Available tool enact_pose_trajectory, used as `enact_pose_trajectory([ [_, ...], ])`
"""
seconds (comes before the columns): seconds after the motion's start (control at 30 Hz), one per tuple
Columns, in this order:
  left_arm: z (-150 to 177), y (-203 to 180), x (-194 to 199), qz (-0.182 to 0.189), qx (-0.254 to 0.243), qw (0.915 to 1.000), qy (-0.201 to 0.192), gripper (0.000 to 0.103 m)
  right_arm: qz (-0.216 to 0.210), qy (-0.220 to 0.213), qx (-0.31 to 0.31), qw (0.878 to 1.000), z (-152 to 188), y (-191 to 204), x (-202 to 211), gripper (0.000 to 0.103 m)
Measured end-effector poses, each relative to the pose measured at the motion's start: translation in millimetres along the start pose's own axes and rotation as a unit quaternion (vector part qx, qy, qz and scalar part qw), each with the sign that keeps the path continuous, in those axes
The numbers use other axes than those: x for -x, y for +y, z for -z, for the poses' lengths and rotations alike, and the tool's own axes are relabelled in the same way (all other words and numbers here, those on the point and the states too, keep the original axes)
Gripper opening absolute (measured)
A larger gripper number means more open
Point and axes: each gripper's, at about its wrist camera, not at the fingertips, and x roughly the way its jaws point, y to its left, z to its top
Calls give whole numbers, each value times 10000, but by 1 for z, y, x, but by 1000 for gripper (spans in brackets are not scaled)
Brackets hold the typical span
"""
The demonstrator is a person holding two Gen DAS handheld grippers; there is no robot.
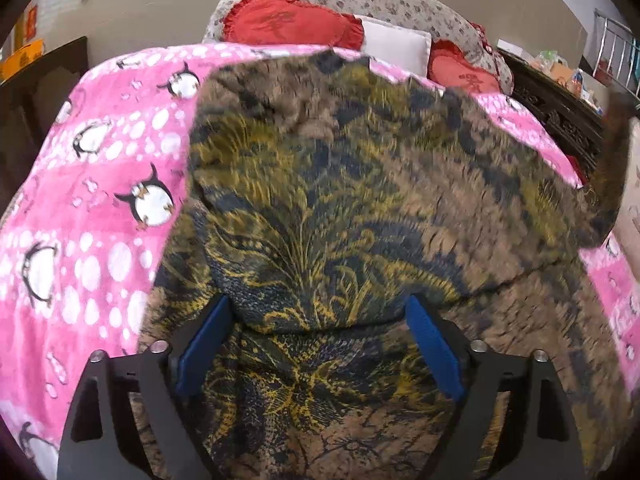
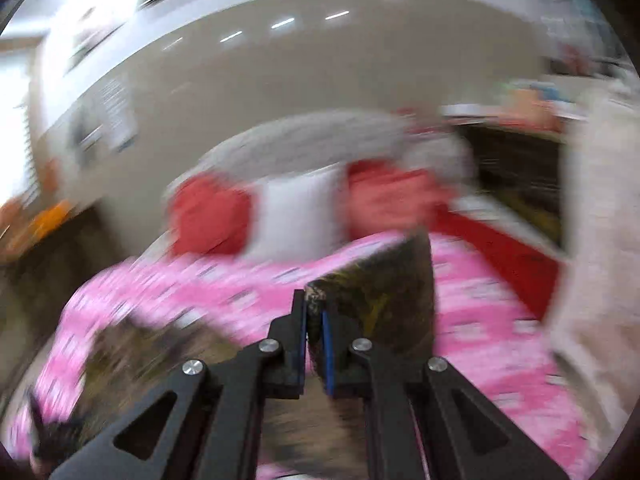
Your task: Fold small clothes
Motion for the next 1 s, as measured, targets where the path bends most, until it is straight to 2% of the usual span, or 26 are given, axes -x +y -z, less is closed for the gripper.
enact_pose_trajectory([
  [0.07,-9,1,16,202,245,9993,-198,69,-696,463,299,9961,28,61,-38,7],
  [0.13,-20,-3,31,525,443,9968,-420,69,-1123,910,522,9881,63,109,-69,7],
  [0.23,-33,-14,29,1049,637,9920,-298,69,-1407,1582,760,9744,126,157,-102,7],
  [0.33,-40,-27,5,1617,1044,9812,146,69,-1354,1932,811,9684,175,173,-112,7],
  [0.4,-44,-42,-16,1896,1189,9736,458,69,-1279,1939,863,9688,193,172,-110,7],
  [0.5,-48,-70,-48,2090,1200,9660,931,68,-1257,1737,942,9722,193,175,-97,8],
  [0.6,-48,-88,-64,2339,1273,9578,1081,68,-1239,1650,1232,9707,193,182,-84,8],
  [0.7,-49,-92,-68,2381,1395,9552,1069,68,-1202,1391,1320,9741,195,184,-69,8],
  [0.77,-47,-93,-67,2468,1451,9522,1069,60,-1156,1224,1430,9753,197,185,-53,8],
  [0.83,-47,-96,-68,2527,1422,9505,1112,24,-1145,1187,1505,9748,198,185,-47,8],
  [0.87,-46,-97,-68,2453,1380,9530,1120,14,-1145,1181,1539,9743,199,187,-44,8],
  [0.9,-47,-98,-69,2365,1345,9557,1119,0,-1144,1181,1561,9740,201,190,-45,8],
  [1.0,-49,-94,-65,2100,1270,9648,950,0,-1131,1161,1548,9746,200,190,-45,8],
])
